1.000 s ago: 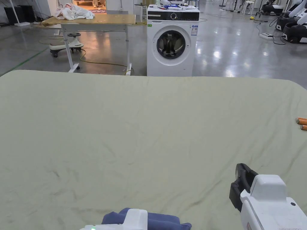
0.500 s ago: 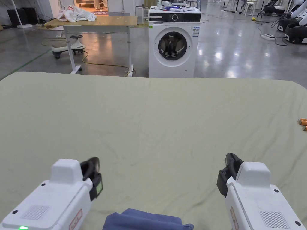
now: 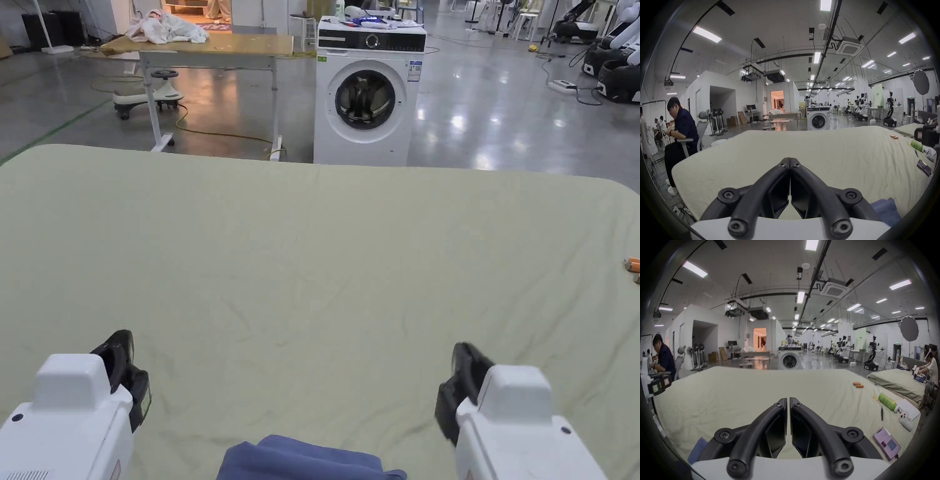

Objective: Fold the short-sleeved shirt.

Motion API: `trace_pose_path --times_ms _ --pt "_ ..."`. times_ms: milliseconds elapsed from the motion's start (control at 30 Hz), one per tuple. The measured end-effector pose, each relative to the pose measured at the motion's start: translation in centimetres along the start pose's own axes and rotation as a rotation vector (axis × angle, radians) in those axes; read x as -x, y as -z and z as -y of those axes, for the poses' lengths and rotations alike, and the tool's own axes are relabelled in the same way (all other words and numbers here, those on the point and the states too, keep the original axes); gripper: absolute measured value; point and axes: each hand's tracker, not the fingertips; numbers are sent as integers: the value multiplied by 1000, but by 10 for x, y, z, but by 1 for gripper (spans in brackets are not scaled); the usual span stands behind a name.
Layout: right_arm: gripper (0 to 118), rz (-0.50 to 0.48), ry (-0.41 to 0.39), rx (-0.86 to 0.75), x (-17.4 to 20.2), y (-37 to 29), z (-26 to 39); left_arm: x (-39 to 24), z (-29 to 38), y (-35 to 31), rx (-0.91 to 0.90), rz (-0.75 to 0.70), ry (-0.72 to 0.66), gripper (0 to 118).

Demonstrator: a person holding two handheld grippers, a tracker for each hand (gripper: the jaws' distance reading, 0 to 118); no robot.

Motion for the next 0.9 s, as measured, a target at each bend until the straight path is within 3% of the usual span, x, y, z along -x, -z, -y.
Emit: trace_pose_path --times_ms 167,467,600,800,833,900 --pt "2 -141 -52 150 38 -20 49 15 28 -3 120 38 -11 0" --pt "2 -171 -84 328 71 -7 118 33 60 -14 266 118 -70 0" --pt "2 -160 -47 362 67 2 139 46 67 -6 399 300 -195 0" --pt "2 -179 -62 357 63 1 135 67 88 31 630 577 -477 2" --pt "2 -182 -64 357 63 1 134 70 93 38 654 613 -529 5" --pt "2 -185 -67 358 62 1 135 74 103 53 713 703 -614 26"
